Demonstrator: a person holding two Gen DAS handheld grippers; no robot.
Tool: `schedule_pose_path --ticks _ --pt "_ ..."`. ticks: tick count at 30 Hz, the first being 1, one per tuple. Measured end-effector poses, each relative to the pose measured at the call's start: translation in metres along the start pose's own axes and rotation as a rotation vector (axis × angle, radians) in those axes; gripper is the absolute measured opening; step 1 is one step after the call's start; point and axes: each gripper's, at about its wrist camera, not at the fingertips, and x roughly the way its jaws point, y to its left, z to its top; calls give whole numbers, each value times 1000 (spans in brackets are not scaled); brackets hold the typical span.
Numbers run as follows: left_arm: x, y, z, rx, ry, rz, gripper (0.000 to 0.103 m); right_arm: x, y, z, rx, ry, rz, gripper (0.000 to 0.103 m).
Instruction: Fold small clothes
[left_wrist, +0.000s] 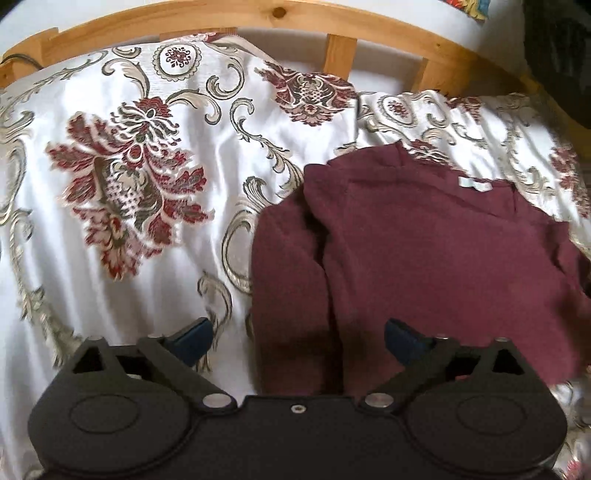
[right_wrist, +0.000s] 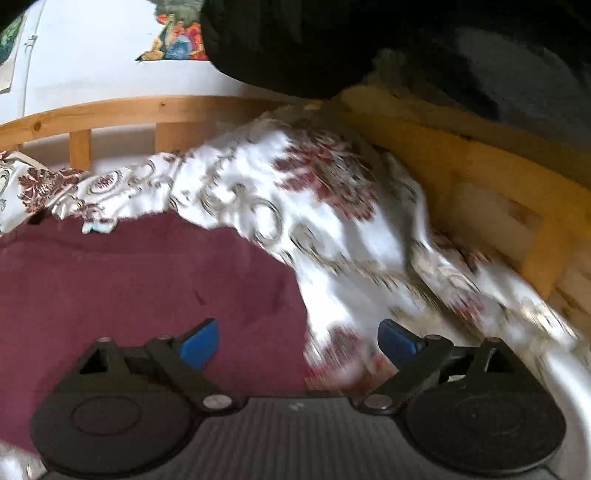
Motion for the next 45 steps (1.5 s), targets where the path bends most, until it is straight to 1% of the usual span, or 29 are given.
schedule_pose_path --ticks 2,4,5,7,8,9,11,15,18,20,23,28,29,31,34,36,39,45 --pt "-9 1 -9 -14 10 0 102 17 10 12 -20 23 23 100" --pt "-11 6 -20 -45 39 8 102 37 19 20 -33 51 20 100" --pt "-10 9 -24 -59 54 6 102 46 22 22 -46 66 -2 100" --pt "-4 18 -28 -93 93 -1 102 63 25 20 -73 113 -80 101" --pt "-1 23 -27 -104 105 -10 102 69 23 18 -66 129 -97 102" --pt "3 26 -26 -121 114 -26 102 71 18 15 -34 131 -92 102" --pt "9 32 -20 -153 112 -55 102 64 12 12 17 114 -83 102" --pt "17 29 -8 -146 88 -76 102 31 13 4 29 54 -55 103" --pt "24 24 -2 -129 87 -99 102 3 22 2 57 13 7 103" --pt "29 23 -1 -123 101 -97 102 -10 32 -3 55 3 51 103" --pt "34 24 -3 -124 121 -100 102 -23 55 -11 23 10 135 103" --pt "36 26 -4 -131 126 -106 102 -38 98 -29 -105 10 259 103" --pt "36 26 -4 -132 127 -106 102 -38 105 -32 -129 17 268 103" --pt "36 26 -5 -133 129 -105 102 -37 111 -38 -136 38 261 103" --pt "37 25 -6 -126 136 -102 102 -27 112 -49 -66 107 260 102" --pt "38 25 -7 -121 138 -100 102 -28 110 -57 -27 79 266 102" --pt "39 25 -8 -116 140 -96 102 -30 110 -63 -28 48 268 102" --pt "40 25 -7 -115 141 -94 102 -31 106 -65 -20 40 275 102"
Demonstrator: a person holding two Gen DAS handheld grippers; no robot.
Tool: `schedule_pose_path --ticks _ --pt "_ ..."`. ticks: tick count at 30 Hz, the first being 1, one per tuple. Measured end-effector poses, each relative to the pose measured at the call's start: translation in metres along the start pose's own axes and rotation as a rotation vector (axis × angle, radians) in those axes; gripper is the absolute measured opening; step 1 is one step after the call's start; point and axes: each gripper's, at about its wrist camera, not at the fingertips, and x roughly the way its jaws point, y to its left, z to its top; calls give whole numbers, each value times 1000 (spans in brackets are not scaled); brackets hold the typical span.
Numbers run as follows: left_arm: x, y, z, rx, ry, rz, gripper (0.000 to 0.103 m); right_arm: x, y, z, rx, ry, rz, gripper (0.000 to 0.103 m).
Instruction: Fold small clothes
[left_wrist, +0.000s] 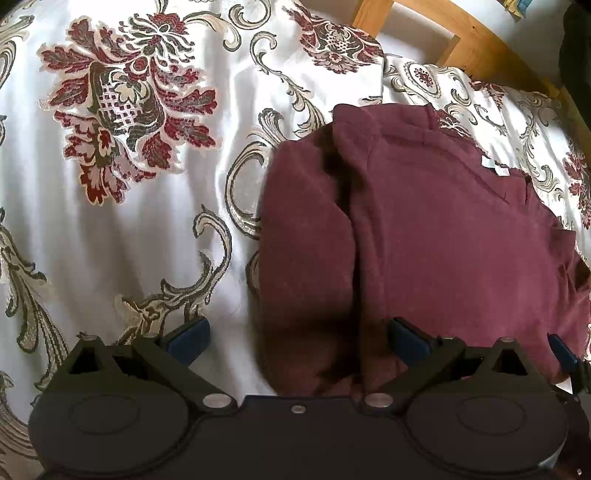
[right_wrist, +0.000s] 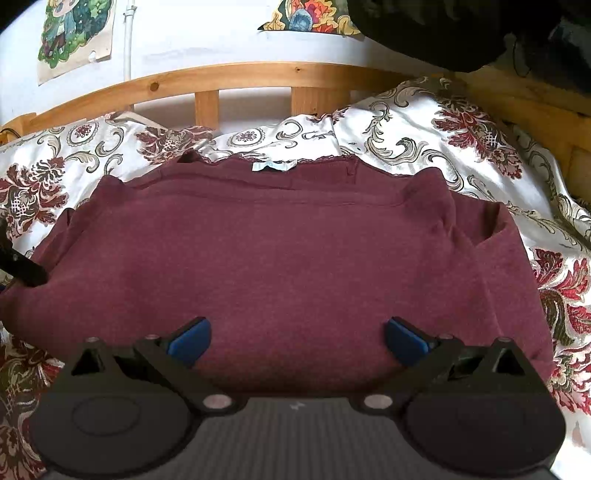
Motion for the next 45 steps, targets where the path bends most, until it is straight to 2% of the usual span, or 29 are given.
schedule_pose_path --ticks 18,27,30,32,34,38,40,41,43,45 --pt "1 -1 0 7 -1 4 102 0 0 0 -1 1 1 102" --pt "12 -3 3 58 -101 -28 102 -1 -1 0 0 1 3 102" --pt "10 1 3 55 -124 -94 102 -1 -1 0 3 -1 5 102" --pt "10 4 4 33 -129 -134 94 -1 -1 0 5 -2 6 102" --pt "9 8 5 2 -136 -150 74 -1 -1 0 6 -3 6 102" --pt "7 8 5 -23 -138 -179 60 -2 -2 0 10 -5 10 102" --pt "3 2 4 6 -145 -181 48 -2 -2 0 11 -5 11 102" --pt "2 -1 4 18 -145 -181 45 -2 -2 0 11 -5 12 102" --pt "0 -6 4 38 -147 -176 31 -2 -3 2 12 4 22 102" --pt "-6 -9 6 33 -165 -197 27 -2 -6 8 -7 34 46 102"
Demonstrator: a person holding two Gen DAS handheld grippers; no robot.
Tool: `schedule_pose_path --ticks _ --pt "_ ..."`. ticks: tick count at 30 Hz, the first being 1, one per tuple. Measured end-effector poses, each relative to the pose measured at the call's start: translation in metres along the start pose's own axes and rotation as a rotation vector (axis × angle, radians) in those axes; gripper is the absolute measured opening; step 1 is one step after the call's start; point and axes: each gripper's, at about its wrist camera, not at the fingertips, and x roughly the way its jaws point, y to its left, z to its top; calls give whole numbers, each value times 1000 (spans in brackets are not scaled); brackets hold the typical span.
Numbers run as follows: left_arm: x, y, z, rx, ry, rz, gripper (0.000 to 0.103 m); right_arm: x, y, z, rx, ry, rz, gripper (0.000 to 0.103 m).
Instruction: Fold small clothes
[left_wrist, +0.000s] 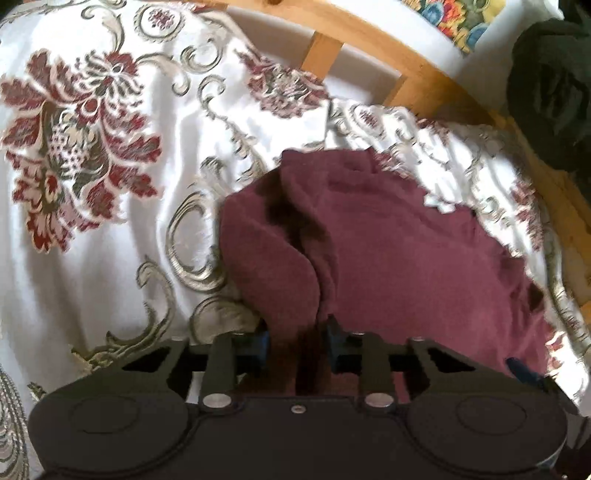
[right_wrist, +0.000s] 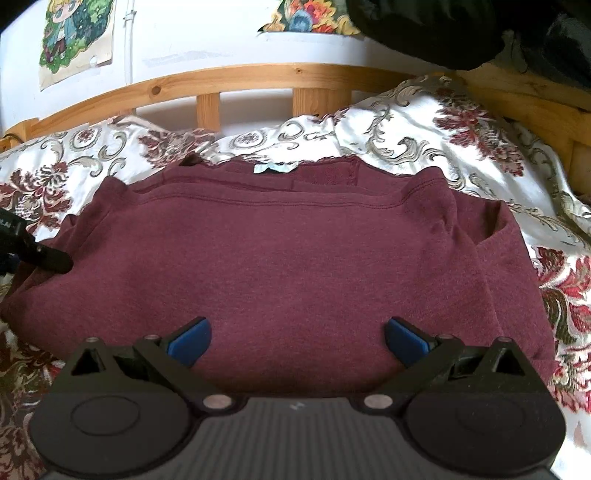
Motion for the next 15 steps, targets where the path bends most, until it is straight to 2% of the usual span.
schedule_pose_path --ticks 3,6,10,15 --pt "-8 -14 6 5 -26 7 24 -5 -3 9 -57 27 42 103" --pt "-17 -42 17 65 -48 7 23 -18 -11 15 -73 -11 63 103" --pt "-24 -86 33 129 -65 -19 22 -36 -25 19 -94 -67 39 103" --pt "-14 -145 41 233 -39 -46 22 -47 -48 11 -146 -69 -20 103"
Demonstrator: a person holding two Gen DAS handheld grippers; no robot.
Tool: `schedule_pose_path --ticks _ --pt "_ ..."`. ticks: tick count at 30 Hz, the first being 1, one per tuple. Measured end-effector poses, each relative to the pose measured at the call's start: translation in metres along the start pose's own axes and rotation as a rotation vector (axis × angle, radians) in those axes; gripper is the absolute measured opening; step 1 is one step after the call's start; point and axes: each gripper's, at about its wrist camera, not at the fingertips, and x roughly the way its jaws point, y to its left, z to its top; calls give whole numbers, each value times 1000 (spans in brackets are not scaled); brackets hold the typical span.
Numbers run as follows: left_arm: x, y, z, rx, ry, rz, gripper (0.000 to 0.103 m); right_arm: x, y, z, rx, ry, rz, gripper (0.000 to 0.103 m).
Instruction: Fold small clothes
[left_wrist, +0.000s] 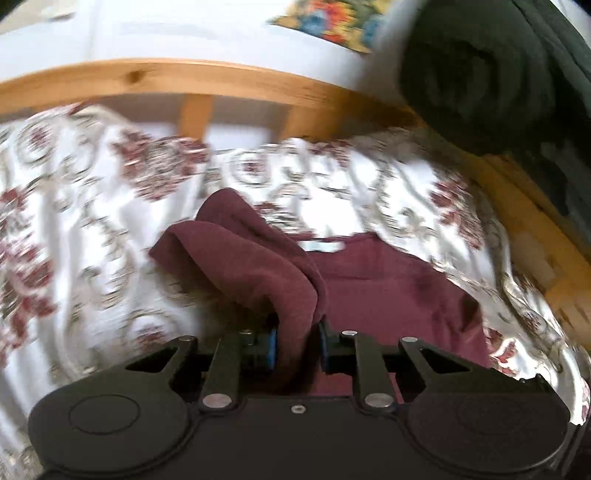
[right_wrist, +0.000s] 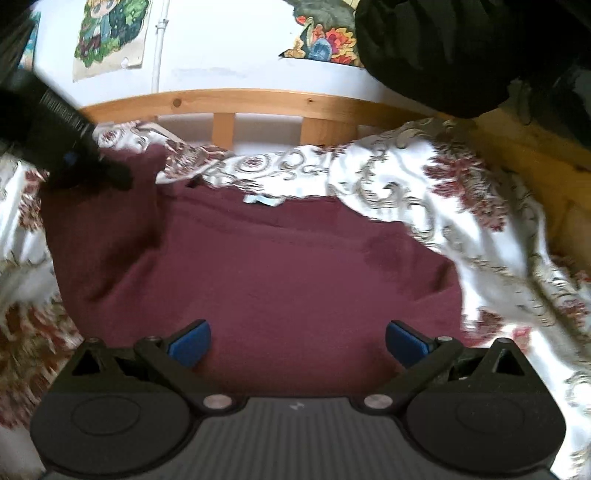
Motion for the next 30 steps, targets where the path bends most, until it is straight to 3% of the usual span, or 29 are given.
schedule_pose_path --ticks 5,11,14,16,20,23,25,30 --pt "23 -48 0 83 56 -57 22 -8 -22 -16 20 21 -38 103" --pt "49 -77 -25 150 138 -82 24 -10 -36 -36 60 79 -28 103" --pt "49 -75 -29 121 159 -130 38 -9 -37 -42 69 109 -26 103" --pt "44 -68 -28 54 193 -225 62 -6 -37 -47 79 140 -27 103" --pt "21 -68 -28 23 152 -310 71 -4 -38 -52 100 163 -32 103" --pt "-5 -66 -27 34 85 -347 87 -7 -38 -51 98 163 -38 103" --pt "-21 -62 -28 37 36 -340 102 -9 -38 -51 106 162 -42 103" --pt "-40 -36 -47 43 8 -250 102 -12 -39 -54 136 172 -59 103"
